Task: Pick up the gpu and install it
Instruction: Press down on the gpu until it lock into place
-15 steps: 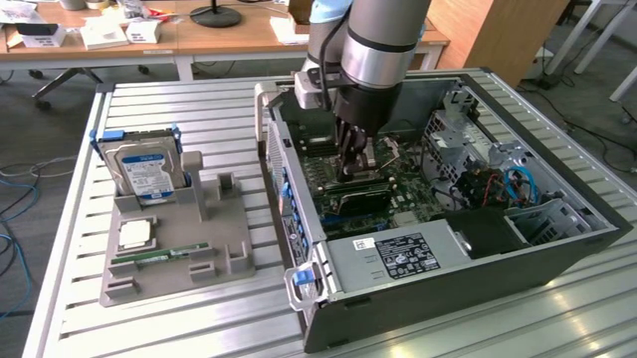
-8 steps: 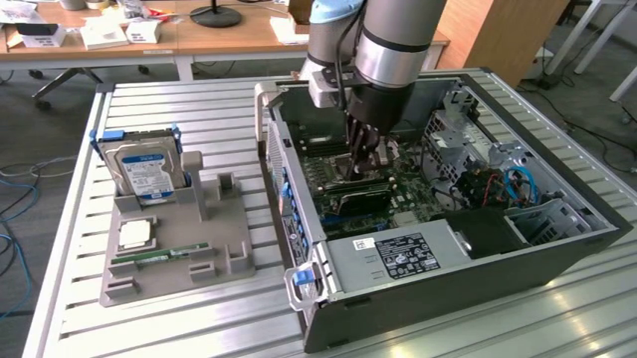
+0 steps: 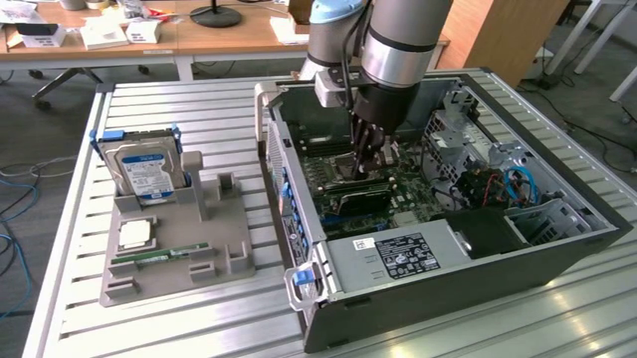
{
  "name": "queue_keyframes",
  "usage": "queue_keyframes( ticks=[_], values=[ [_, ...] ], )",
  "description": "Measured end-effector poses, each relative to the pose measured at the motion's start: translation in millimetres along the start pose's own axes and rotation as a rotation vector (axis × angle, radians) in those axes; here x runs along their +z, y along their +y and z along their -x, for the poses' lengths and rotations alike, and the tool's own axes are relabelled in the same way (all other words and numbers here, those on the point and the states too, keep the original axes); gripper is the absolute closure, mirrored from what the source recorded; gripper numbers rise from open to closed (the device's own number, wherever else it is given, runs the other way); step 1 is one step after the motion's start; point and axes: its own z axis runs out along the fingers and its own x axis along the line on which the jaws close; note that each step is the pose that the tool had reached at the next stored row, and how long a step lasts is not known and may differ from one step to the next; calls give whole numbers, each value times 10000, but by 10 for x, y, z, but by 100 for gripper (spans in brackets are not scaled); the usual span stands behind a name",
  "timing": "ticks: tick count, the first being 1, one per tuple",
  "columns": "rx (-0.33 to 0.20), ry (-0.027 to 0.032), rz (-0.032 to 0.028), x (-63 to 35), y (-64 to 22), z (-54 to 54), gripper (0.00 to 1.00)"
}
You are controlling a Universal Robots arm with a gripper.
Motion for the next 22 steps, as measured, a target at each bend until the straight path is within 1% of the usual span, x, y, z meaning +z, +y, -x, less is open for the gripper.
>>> queue_keyframes(
  ticks=[1, 2, 4, 6, 17, 22],
  values=[
    [0, 0, -3, 0, 0, 0, 89],
    [0, -5, -22, 3, 0, 0, 89],
    [-3, -28, -92, 18, 2, 0, 89],
    [-12, -51, -145, 38, 7, 0, 89],
    [-14, -53, -147, 115, 33, -1, 89],
    [-13, -52, -147, 120, 34, -1, 89]
  ],
)
